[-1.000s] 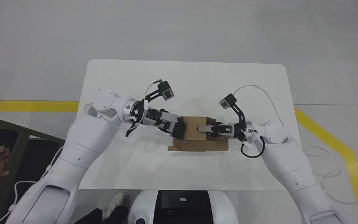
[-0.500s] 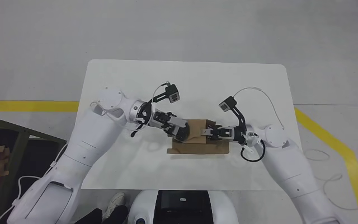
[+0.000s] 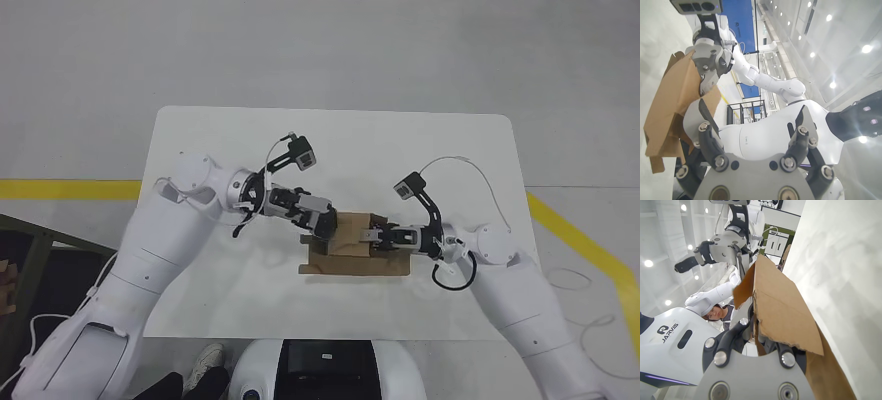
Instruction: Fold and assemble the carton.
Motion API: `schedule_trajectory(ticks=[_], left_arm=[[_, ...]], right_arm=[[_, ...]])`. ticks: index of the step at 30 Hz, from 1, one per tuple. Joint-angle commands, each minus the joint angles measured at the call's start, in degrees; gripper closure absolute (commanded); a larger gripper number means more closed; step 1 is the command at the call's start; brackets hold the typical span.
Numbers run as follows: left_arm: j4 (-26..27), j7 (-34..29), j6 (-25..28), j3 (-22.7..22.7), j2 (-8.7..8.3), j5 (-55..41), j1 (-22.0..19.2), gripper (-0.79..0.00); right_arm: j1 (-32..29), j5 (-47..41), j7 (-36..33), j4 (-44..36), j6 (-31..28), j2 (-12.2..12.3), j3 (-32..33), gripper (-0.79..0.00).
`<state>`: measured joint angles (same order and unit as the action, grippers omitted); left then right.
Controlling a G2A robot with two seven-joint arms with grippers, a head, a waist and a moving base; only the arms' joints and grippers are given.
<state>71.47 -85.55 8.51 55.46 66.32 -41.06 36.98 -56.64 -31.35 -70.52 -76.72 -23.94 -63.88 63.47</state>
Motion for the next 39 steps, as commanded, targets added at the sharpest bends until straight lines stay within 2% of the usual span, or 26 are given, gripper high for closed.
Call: schedule_trajectory(ticks=[1, 9, 18, 39], left_arm=[[0.1, -0.02, 0.18, 1.08, -0.23, -0.29, 0.25, -0.785], [0.68, -0.04, -0.31, 3.53, -1.11, 0.78, 2.68, -0.785], [-1.07, 1.99, 0.2, 5.22, -1.76, 3.81, 3.77, -0.785], [-1.11, -0.02, 0.23, 2.31, -0.83, 2.29, 3.01, -0.785]], right_arm=[[-0.03, -0.3, -0.1, 0.11, 0.07, 0.07, 0.4, 0.0], [0.07, -1.63, -0.18, 0.18, 0.64, 0.25, 1.64, 0.0], [-0.71, -1.54, -2.99, -1.94, 1.17, 0.36, 1.06, 0.0], [-1.08, -1.79, -3.83, -4.24, 1.46, -0.3, -2.49, 0.0]])
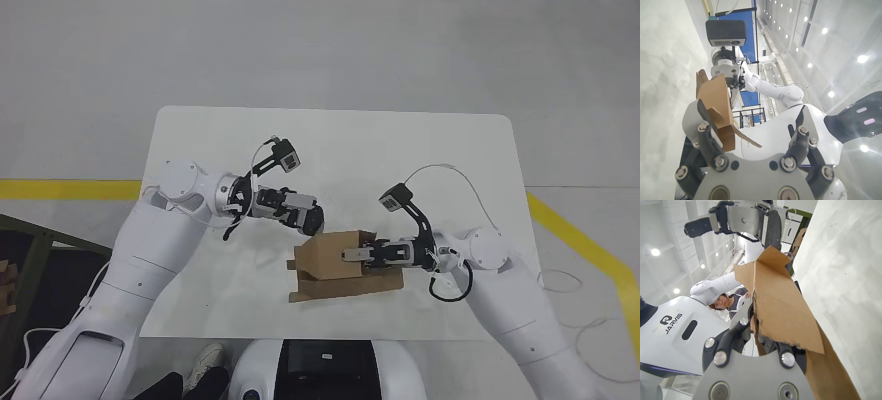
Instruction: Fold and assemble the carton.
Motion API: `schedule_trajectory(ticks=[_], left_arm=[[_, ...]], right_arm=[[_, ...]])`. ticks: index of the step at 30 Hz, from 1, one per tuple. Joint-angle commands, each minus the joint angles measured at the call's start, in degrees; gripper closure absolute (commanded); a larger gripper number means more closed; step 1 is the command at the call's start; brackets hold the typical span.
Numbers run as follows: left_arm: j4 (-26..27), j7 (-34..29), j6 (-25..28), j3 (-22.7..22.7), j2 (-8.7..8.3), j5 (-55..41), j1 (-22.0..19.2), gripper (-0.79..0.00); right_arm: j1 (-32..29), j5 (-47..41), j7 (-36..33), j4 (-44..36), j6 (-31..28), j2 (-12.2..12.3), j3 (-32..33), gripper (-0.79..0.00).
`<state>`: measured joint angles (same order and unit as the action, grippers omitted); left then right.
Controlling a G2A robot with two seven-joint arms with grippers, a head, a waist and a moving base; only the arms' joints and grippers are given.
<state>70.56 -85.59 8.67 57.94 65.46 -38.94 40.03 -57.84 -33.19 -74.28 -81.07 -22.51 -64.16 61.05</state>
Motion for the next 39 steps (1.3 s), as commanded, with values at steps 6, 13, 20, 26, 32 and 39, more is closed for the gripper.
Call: schedule_trajectory(ticks=[6, 13, 20, 26, 32, 39], left_arm=[[-1.62, 0.42, 0.75, -0.47, 0.25, 0.45, -0.58, -0.785], [-0.63, 0.58, 1.39, 0.64, -0.03, 0.85, -0.18, -0.785], [2.06, 0.87, 1.06, 0.97, -0.24, 1.46, 0.88, -0.785], [2.29, 0.97, 0.7, -0.16, 0.02, 1.82, 0.92, -0.785], [2.18, 0.81, 0.48, -0.65, 0.16, 1.92, 0.71, -0.785], [2.2, 0.66, 0.09, -1.61, 0.46, 1.73, 0.54, -0.785]], right_arm=[[1.13, -0.39, 0.33, 1.86, -0.03, -0.08, 0.37, 0.0], [1.56, 1.14, 4.76, 4.14, -0.45, 0.15, 2.56, 0.0], [0.9, 2.7, 9.63, 3.85, 0.15, 0.36, 4.32, 0.0], [0.17, 3.9, 13.14, 2.49, 0.45, 0.49, 5.49, 0.0], [-0.18, 4.5, 16.15, 1.93, 0.13, 0.56, 6.76, 0.0], [-0.63, 5.76, 19.83, 0.8, -0.67, 0.44, 7.3, 0.0]])
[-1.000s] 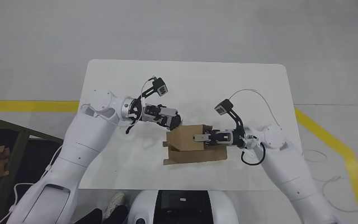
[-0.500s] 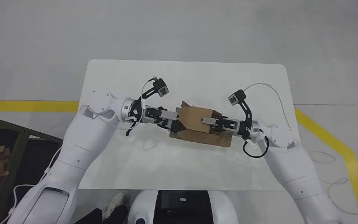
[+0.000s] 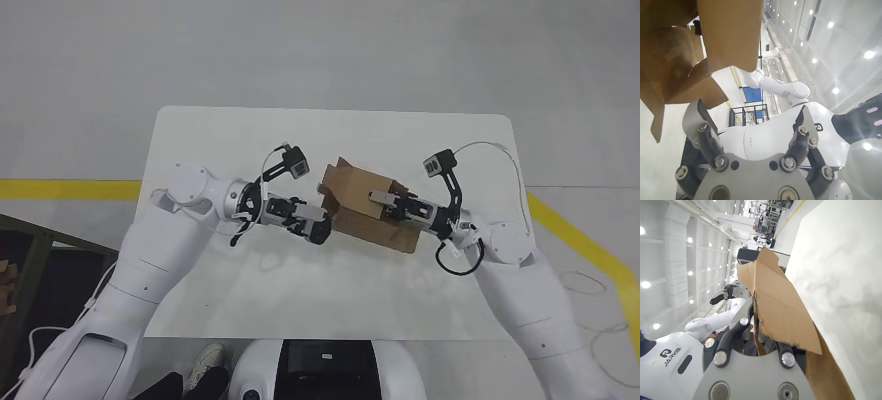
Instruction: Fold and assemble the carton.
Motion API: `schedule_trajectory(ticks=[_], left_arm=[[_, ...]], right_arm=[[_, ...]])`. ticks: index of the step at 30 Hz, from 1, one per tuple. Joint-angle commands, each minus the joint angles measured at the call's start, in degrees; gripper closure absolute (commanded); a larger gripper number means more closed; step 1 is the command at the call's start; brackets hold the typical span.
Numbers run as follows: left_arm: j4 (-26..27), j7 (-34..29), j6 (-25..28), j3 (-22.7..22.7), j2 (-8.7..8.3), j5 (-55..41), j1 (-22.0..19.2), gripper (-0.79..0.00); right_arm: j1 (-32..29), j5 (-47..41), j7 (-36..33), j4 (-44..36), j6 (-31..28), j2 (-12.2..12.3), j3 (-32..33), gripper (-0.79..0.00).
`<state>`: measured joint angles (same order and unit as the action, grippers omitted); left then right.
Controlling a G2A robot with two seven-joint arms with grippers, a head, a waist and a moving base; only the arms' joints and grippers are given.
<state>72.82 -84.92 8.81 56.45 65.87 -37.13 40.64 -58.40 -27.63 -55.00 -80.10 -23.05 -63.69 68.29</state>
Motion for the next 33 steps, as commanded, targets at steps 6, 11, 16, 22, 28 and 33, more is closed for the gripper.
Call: schedule_trajectory(ticks=[6, 11, 16, 22, 28, 33], left_arm=[[-0.42, -0.57, -0.84, -0.93, 0.36, -0.71, -0.67, -0.785], [-1.01, -0.65, -0.74, -1.37, 0.64, -1.37, -1.04, -0.785], [-1.81, -0.66, -0.49, -1.5, 0.81, -1.7, -1.34, -0.785], [-2.38, -0.69, -0.28, -1.31, 0.87, -1.77, -1.44, -0.785], [-2.21, -0.73, -0.2, -0.98, 0.85, -1.68, -1.32, -0.785], [-2.0, -0.89, -0.4, -0.81, 0.83, -1.59, -1.23, -0.785]], right_arm=[[-1.11, 1.95, 3.67, -2.54, -0.75, -0.16, 0.01, 0.0], [-1.91, 2.75, 5.23, -4.29, -0.46, -0.33, -0.49, 0.0], [-2.45, 2.79, 5.45, -5.31, -0.18, -0.52, -1.28, 0.0], [-2.62, 2.52, 4.58, -5.57, -0.34, -0.74, -2.17, 0.0], [-2.48, 2.64, 4.28, -5.24, -0.19, -0.91, -2.64, 0.0], [-2.42, 2.64, 4.0, -5.17, -0.08, -1.02, -2.87, 0.0]])
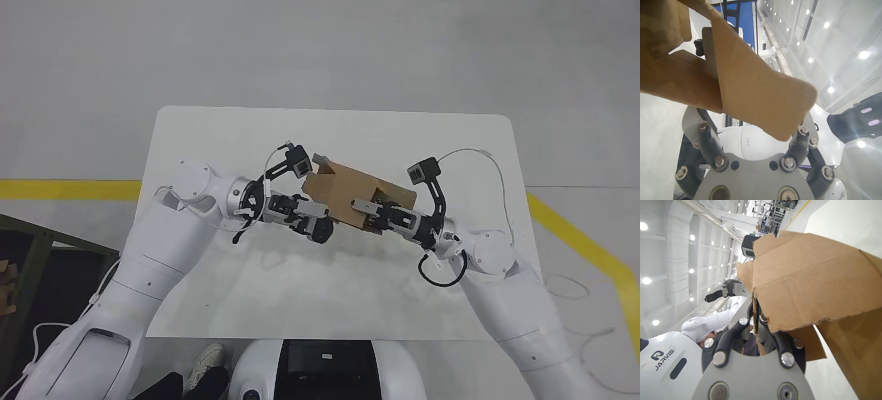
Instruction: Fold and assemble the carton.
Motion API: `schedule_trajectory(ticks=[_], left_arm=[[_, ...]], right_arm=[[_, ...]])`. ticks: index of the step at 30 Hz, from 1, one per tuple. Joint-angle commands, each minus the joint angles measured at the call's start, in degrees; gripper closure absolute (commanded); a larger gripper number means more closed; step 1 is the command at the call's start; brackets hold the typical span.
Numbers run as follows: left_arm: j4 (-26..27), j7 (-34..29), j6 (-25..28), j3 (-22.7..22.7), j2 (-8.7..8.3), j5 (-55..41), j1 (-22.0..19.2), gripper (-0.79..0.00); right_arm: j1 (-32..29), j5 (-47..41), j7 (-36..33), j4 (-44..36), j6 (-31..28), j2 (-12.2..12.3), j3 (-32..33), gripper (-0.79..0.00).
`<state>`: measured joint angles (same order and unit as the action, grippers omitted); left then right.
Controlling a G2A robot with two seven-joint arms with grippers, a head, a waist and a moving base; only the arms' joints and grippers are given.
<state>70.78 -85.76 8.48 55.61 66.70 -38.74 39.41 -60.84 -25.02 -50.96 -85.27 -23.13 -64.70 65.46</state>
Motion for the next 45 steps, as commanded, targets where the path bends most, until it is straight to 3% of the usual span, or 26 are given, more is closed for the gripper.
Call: schedule_trajectory(ticks=[1, 15, 24, 30, 45], left_arm=[[0.07, -0.07, -0.1, 0.05, -0.01, 0.03, 0.02, -0.785], [-0.33, 0.26, 0.33, 1.83, -0.3, -0.76, 0.78, -0.785], [0.01, 1.44, 2.8, 7.49, -1.66, -1.92, 3.65, -0.785], [1.23, 2.89, 7.9, 11.53, -2.68, 0.16, 6.04, -0.785], [0.84, 4.19, 9.82, 12.52, -2.87, 0.46, 6.84, -0.785]], right_arm=[[0.04, 0.09, -0.1, 0.04, 0.08, -0.04, -0.08, 0.0], [0.85, -0.38, -1.31, 0.86, 0.31, 0.05, 1.55, 0.0], [2.85, -3.69, -13.18, 3.93, 6.43, 1.24, 5.13, 0.0], [4.03, -4.41, -18.52, 5.87, 9.17, 1.69, 5.68, 0.0], [5.07, -5.03, -19.63, 7.45, 9.57, 1.7, 5.41, 0.0]])
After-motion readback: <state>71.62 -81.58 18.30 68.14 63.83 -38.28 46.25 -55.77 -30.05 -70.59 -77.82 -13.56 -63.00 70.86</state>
